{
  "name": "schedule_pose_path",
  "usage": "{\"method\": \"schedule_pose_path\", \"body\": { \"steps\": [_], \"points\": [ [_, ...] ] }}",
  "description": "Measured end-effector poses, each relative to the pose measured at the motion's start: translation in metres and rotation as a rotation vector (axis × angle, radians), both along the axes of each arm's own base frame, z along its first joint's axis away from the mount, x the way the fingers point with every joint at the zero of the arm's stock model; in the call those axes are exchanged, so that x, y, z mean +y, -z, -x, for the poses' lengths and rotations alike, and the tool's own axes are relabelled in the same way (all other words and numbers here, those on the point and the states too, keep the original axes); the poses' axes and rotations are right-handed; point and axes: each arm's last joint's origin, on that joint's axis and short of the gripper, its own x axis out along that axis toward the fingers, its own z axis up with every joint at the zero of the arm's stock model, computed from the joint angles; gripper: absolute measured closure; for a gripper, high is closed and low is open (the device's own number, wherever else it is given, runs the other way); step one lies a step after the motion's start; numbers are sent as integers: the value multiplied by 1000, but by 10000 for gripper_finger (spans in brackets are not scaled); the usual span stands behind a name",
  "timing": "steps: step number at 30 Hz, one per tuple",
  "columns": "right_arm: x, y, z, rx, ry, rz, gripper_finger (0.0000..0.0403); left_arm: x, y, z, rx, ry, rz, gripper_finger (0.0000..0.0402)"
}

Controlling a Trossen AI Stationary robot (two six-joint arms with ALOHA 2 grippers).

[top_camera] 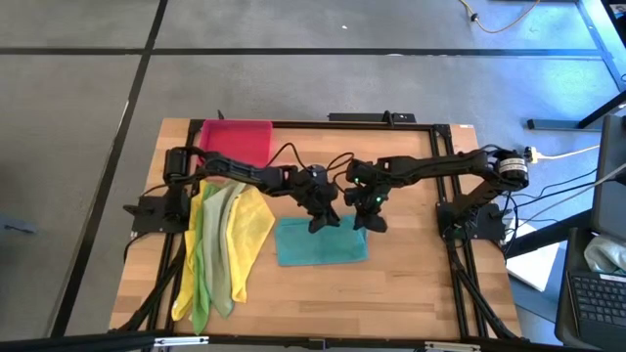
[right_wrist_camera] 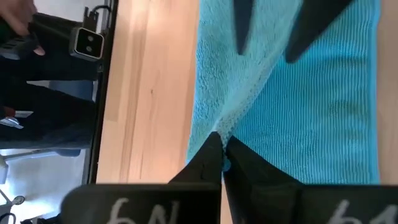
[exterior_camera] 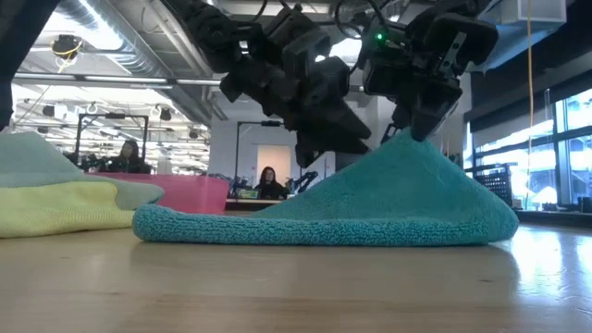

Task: Fold microfiber towels
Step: Fold the blue microfiber towel

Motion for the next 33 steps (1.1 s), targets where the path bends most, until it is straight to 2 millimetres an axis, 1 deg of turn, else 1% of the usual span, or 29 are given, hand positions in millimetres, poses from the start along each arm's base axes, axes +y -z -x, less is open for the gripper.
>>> {"method": "schedule_pose_path", "body": {
  "steps": [3,5,9,12,19,24,27,33],
  "points": [
    [0,-6,-2,-22,1,9,396,0,7,0,28,5,-11,298],
    [-1,-9,-3,-30,3,20,399,0,8,1,36,5,-10,298],
    [-1,-9,-3,-25,2,23,398,-1,8,1,43,5,-17,298],
    [-1,-8,-1,-3,0,22,396,-1,11,4,81,18,-5,298],
    [0,-6,5,41,-28,42,399,-4,23,17,232,107,5,298],
    [0,-6,5,40,-29,43,397,-1,28,27,328,154,30,298],
    [0,-6,5,39,-30,44,399,2,31,33,387,152,52,298],
    [0,-5,5,50,-26,56,397,7,32,41,432,196,97,299]
  ]
}}
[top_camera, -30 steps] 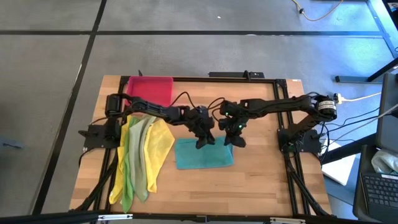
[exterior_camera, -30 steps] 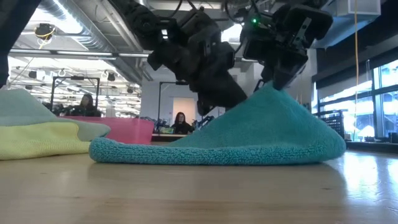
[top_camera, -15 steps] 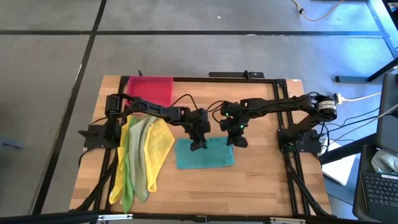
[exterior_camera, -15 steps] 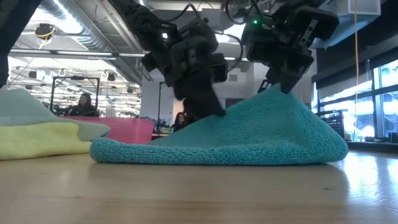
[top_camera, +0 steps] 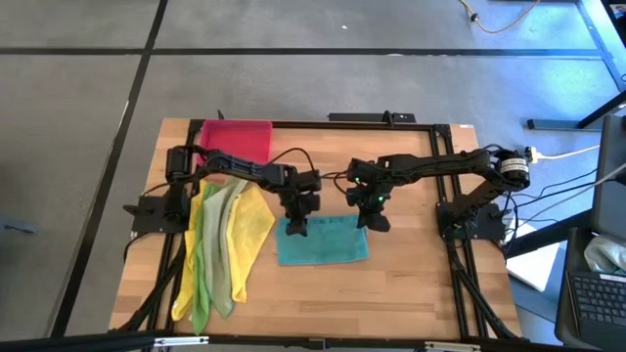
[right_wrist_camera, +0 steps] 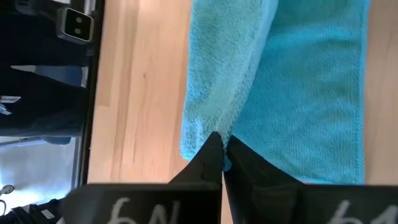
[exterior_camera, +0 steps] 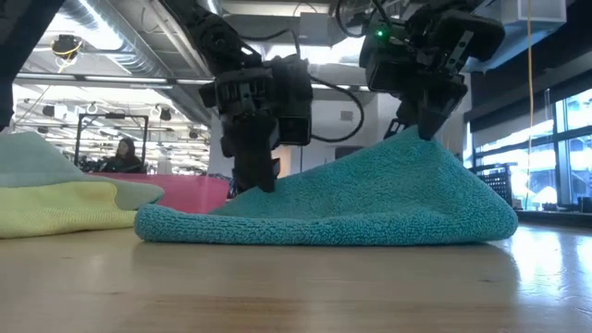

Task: Fold microfiber towels
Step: Fold the blue microfiber towel

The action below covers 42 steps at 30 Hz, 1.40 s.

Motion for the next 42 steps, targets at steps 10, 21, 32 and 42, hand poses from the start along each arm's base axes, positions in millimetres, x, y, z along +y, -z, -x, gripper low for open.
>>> {"method": "schedule_pose_path", "body": {
  "steps": [10,21,32,42],
  "points": [
    [0,2,4,48,4,30,397,1,4,14,111,59,-22,299],
    [-1,3,6,77,25,62,397,0,5,17,149,46,-30,375],
    [-2,5,8,118,44,104,397,-2,1,17,193,25,1,401],
    [-4,7,13,195,90,194,397,4,-28,-6,116,-14,-106,401]
  ]
}}
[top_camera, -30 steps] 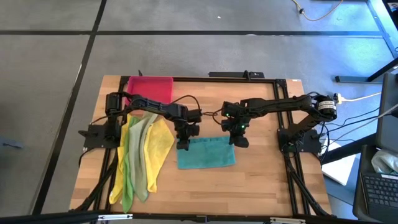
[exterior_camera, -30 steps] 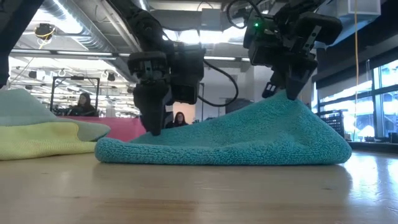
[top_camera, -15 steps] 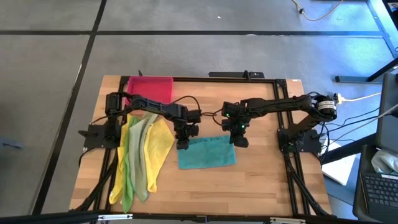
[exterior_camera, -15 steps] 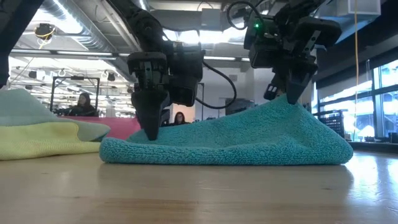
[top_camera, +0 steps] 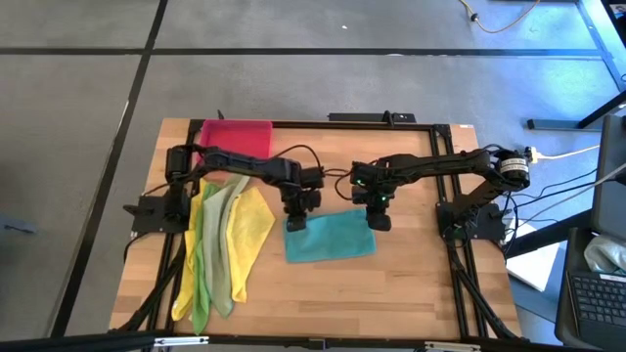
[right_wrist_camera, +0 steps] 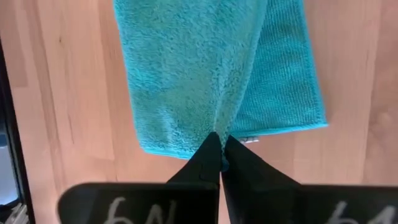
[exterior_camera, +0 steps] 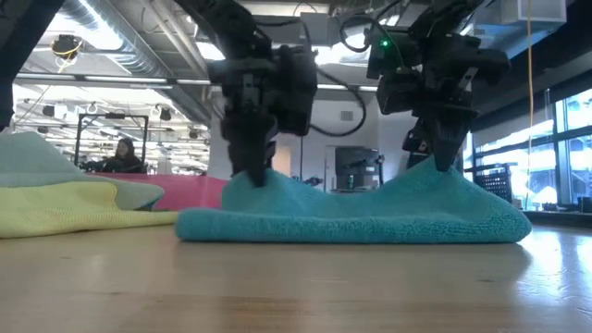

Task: Fold microfiber towels
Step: Fold the blue microfiber towel

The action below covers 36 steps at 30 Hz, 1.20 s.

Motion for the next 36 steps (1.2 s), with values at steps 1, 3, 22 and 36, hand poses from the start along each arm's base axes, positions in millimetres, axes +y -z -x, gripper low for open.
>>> {"method": "schedule_pose_path", "body": {
  "steps": [1,3,22,36],
  "points": [
    [0,0,0,-1,0,1,397,0,-2,-2,-12,4,-6,401],
    [0,0,0,-2,0,1,396,1,-4,-3,-23,14,-13,401],
    [0,8,-1,-18,53,3,396,1,12,9,66,-5,-98,401],
    [0,23,7,16,78,15,396,2,11,6,48,-32,-118,401]
  ]
}}
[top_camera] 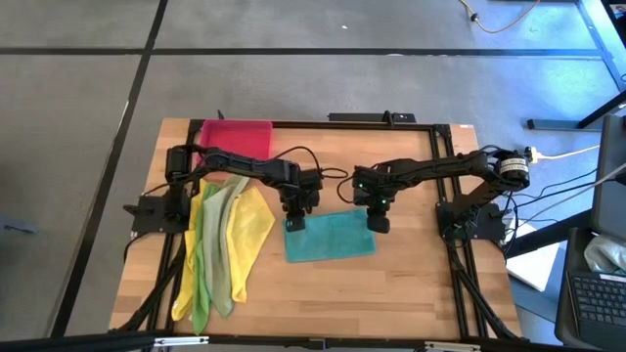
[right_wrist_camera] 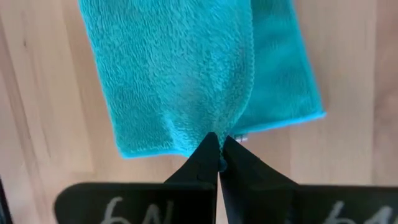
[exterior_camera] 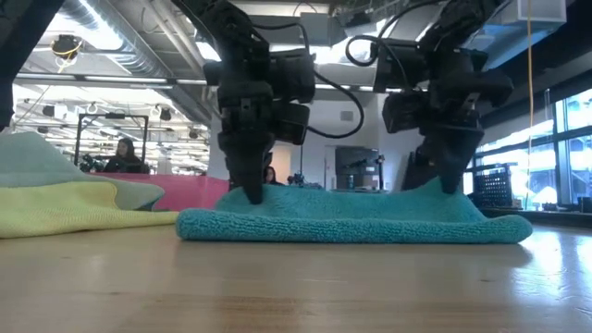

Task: Fold microfiber towels
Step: Fold the blue microfiber towel

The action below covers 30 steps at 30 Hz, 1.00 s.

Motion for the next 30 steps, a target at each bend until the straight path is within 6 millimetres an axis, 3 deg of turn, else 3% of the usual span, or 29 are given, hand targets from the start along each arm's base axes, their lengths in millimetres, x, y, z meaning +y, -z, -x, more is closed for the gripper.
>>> {"method": "schedule_pose_path", "body": {
  "steps": [19,30],
  "points": [
    [-9,-1,-7,-62,59,84,394,1,4,-1,30,-52,-38,401],
    [-9,-1,-6,-54,63,86,355,1,4,-2,23,-54,-46,401]
  ]
}}
